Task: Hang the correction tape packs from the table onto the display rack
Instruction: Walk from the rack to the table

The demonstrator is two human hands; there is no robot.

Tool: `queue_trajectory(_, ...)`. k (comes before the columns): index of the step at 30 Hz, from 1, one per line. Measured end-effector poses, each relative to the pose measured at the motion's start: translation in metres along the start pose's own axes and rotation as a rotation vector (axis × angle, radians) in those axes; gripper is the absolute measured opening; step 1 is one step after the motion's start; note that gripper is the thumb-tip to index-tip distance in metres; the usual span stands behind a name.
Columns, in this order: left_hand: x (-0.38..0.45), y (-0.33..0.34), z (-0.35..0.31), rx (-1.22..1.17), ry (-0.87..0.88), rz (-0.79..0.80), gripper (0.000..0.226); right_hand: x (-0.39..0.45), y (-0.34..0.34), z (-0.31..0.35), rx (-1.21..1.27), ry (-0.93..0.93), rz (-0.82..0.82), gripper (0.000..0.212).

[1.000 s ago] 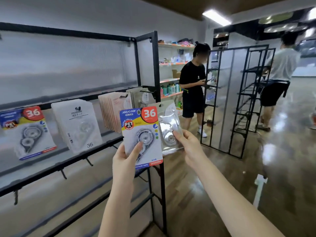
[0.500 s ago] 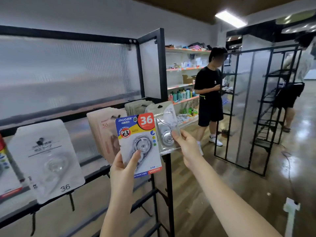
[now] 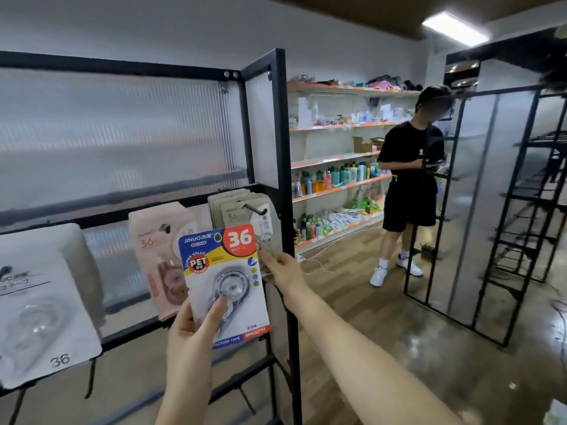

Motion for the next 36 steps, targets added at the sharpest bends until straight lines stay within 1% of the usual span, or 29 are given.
queue_trajectory(1, 0.0, 0.001, 0.001, -0.002, 0.002, 0.002, 0.033, 0.004, 0.002, 0.0, 0.014, 0.01, 0.008, 0.033)
queue_trajectory(2, 0.0, 0.001, 0.0, -0.008, 0.008, -0.003, 0.048, 0.008, 0.005, -0.001, 0.018, 0.023, 0.018, 0.029)
queue_trajectory(3, -0.001, 0.001, -0.001, -0.002, 0.014, -0.01, 0.069, 0.012, 0.008, -0.002, 0.018, 0.037, 0.03, 0.031)
queue_trajectory(4, -0.002, -0.001, 0.0, 0.012, 0.015, -0.022, 0.086, 0.014, 0.01, -0.002, 0.007, 0.048, 0.031, 0.041)
queue_trajectory(5, -0.003, -0.004, -0.001, 0.016, 0.014, -0.032, 0.095, 0.018, 0.012, -0.004, -0.004, 0.059, 0.033, 0.053)
queue_trajectory(6, -0.004, -0.006, -0.002, 0.021, 0.008, -0.038, 0.096, 0.021, 0.013, -0.005, -0.012, 0.073, 0.031, 0.059)
queue_trajectory(7, -0.006, -0.009, -0.002, 0.027, -0.001, -0.044, 0.09, 0.02, 0.015, -0.004, -0.007, 0.089, 0.027, 0.056)
queue_trajectory(8, -0.008, -0.012, -0.003, 0.02, -0.013, -0.056, 0.074, 0.02, 0.015, -0.005, -0.013, 0.107, 0.025, 0.049)
queue_trajectory(9, -0.01, -0.017, -0.002, 0.013, -0.021, -0.071, 0.053, 0.021, 0.016, -0.008, -0.018, 0.119, 0.022, 0.045)
queue_trajectory(10, -0.013, -0.022, -0.002, 0.014, -0.032, -0.088, 0.037, 0.02, 0.017, -0.008, -0.021, 0.122, 0.017, 0.046)
queue_trajectory(11, -0.016, -0.028, -0.002, 0.025, -0.033, -0.107, 0.03, 0.018, 0.018, -0.011, -0.038, 0.12, 0.018, 0.05)
queue_trajectory(12, -0.02, -0.033, -0.001, 0.036, -0.036, -0.125, 0.027, 0.014, 0.019, -0.013, -0.076, 0.113, 0.014, 0.052)
queue_trajectory(13, -0.024, -0.039, 0.0, 0.047, -0.034, -0.139, 0.025, 0.007, 0.019, -0.016, -0.139, 0.105, 0.016, 0.049)
queue_trajectory(15, -0.034, -0.051, 0.002, 0.058, -0.043, -0.166, 0.021, -0.011, 0.021, -0.024, -0.265, 0.08, 0.042, 0.032)
queue_trajectory(16, -0.04, -0.056, 0.003, 0.067, -0.05, -0.178, 0.022, -0.019, 0.023, -0.03, -0.336, 0.06, 0.065, 0.022)
queue_trajectory(17, -0.046, -0.062, 0.003, 0.079, -0.052, -0.189, 0.027, -0.025, 0.026, -0.038, -0.424, 0.04, 0.098, 0.018)
queue_trajectory(18, -0.052, -0.068, 0.002, 0.086, -0.055, -0.202, 0.033, -0.032, 0.034, -0.046, -0.54, 0.018, 0.147, 0.017)
queue_trajectory(20, -0.064, -0.082, 0.001, 0.094, -0.063, -0.228, 0.042, -0.048, 0.056, -0.057, -0.794, -0.069, 0.285, 0.026)
queue_trajectory(22, -0.077, -0.098, -0.001, 0.109, -0.066, -0.26, 0.044, -0.065, 0.078, -0.061, -0.977, -0.214, 0.357, 0.033)
queue_trajectory(23, -0.084, -0.106, -0.003, 0.113, -0.067, -0.278, 0.044, -0.075, 0.089, -0.059, -1.019, -0.286, 0.376, 0.035)
queue_trajectory(24, -0.092, -0.114, -0.005, 0.118, -0.068, -0.296, 0.044, -0.084, 0.1, -0.058, -1.029, -0.338, 0.396, 0.037)
queue_trajectory(28, -0.124, -0.145, -0.016, 0.155, -0.06, -0.363, 0.046, -0.127, 0.151, -0.063, -1.063, -0.389, 0.547, 0.033)
queue_trajectory(30, -0.138, -0.161, -0.025, 0.161, -0.057, -0.396, 0.047, -0.154, 0.177, -0.069, -1.089, -0.413, 0.649, 0.031)
queue_trajectory(32, -0.152, -0.177, -0.037, 0.169, -0.043, -0.436, 0.046, -0.181, 0.205, -0.075, -1.087, -0.416, 0.774, 0.033)
queue_trajectory(34, -0.166, -0.195, -0.051, 0.189, -0.021, -0.473, 0.051, -0.206, 0.235, -0.077, -1.068, -0.406, 0.868, 0.037)
queue_trajectory(36, -0.177, -0.213, -0.066, 0.205, -0.002, -0.498, 0.057, -0.23, 0.266, -0.068, -1.033, -0.42, 0.935, 0.031)
Point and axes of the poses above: each hand's wrist, its own x-axis towards the middle knuckle, its own y-axis out of the palm, z = x × y, the point moved 8 cm from there along x, towards the middle knuckle, and after that the axes turned 4 degrees about -y, right-handed, at the moved point
